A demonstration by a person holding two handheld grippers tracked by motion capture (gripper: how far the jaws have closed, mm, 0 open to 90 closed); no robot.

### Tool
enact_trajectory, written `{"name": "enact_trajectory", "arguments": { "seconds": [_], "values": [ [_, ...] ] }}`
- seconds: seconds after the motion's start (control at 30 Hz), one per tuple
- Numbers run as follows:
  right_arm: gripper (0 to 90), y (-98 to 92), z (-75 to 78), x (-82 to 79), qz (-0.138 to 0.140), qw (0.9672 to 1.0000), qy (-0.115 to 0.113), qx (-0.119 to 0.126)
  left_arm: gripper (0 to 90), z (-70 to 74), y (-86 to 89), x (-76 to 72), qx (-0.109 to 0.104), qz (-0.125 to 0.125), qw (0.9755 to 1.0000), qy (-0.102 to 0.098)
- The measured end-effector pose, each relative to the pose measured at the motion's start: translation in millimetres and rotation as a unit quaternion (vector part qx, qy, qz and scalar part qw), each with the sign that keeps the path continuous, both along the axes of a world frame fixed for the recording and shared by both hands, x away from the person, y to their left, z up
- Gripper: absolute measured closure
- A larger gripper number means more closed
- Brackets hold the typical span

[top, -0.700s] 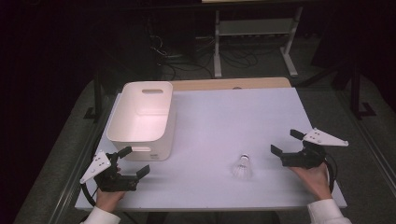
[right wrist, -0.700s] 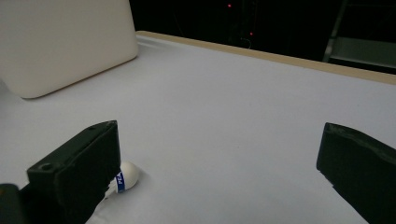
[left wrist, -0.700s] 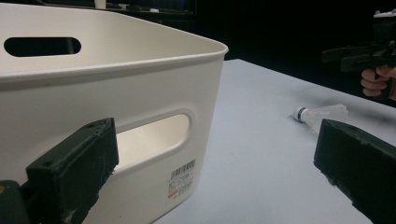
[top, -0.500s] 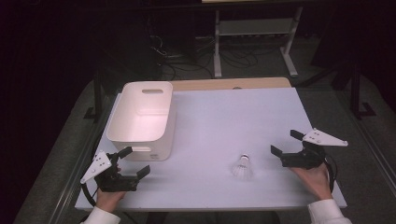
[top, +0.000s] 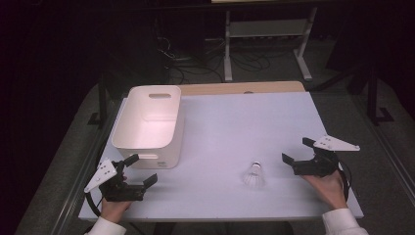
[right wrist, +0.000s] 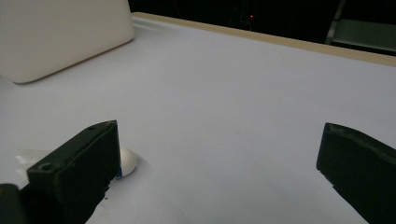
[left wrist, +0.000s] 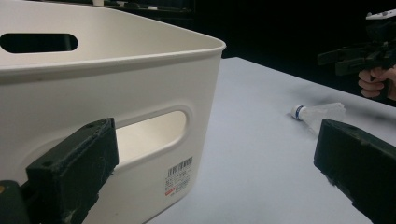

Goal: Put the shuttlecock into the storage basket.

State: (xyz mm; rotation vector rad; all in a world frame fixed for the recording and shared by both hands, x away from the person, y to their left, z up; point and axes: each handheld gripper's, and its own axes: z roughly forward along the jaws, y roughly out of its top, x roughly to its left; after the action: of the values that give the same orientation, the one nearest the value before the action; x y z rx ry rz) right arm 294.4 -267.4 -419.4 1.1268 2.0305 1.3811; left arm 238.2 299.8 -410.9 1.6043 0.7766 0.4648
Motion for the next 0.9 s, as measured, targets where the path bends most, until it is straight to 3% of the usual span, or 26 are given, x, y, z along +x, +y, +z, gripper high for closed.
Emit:
{"name": "enact_trajectory", "arguments": {
  "seconds": [0.27, 0.3, 0.47, 0.67, 0.9],
  "values": [
    [0.0, 5.1, 0.5, 1.1, 0.009, 0.9999, 0.004, -0.008, 0.0, 0.2, 0.6, -0.1, 0.001, 0.0, 1.0, 0.001],
    [0.0, 5.8, 0.7, 1.4, 0.01, 0.9999, 0.005, -0.01, 0.0, 0.2, 1.6, 0.2, 0.01, -0.001, 1.0, 0.0],
    [0.0, 8.5, 3.5, 3.8, 0.026, 0.9993, 0.018, -0.021, 0.0, 0.1, 0.9, -0.1, 0.003, 0.002, 1.0, 0.002],
    [10.8, 9.1, 7.7, 4.7, 0.046, 0.998, 0.038, -0.019, 0.0, 0.1, 1.5, 0.1, 0.009, 0.001, 1.0, 0.001],
    [12.3, 11.7, 10.0, 4.9, 0.055, 0.9972, 0.045, -0.025, 0.0, 0.1, 0.9, -0.2, 0.001, 0.002, 1.0, 0.003]
  ]
}}
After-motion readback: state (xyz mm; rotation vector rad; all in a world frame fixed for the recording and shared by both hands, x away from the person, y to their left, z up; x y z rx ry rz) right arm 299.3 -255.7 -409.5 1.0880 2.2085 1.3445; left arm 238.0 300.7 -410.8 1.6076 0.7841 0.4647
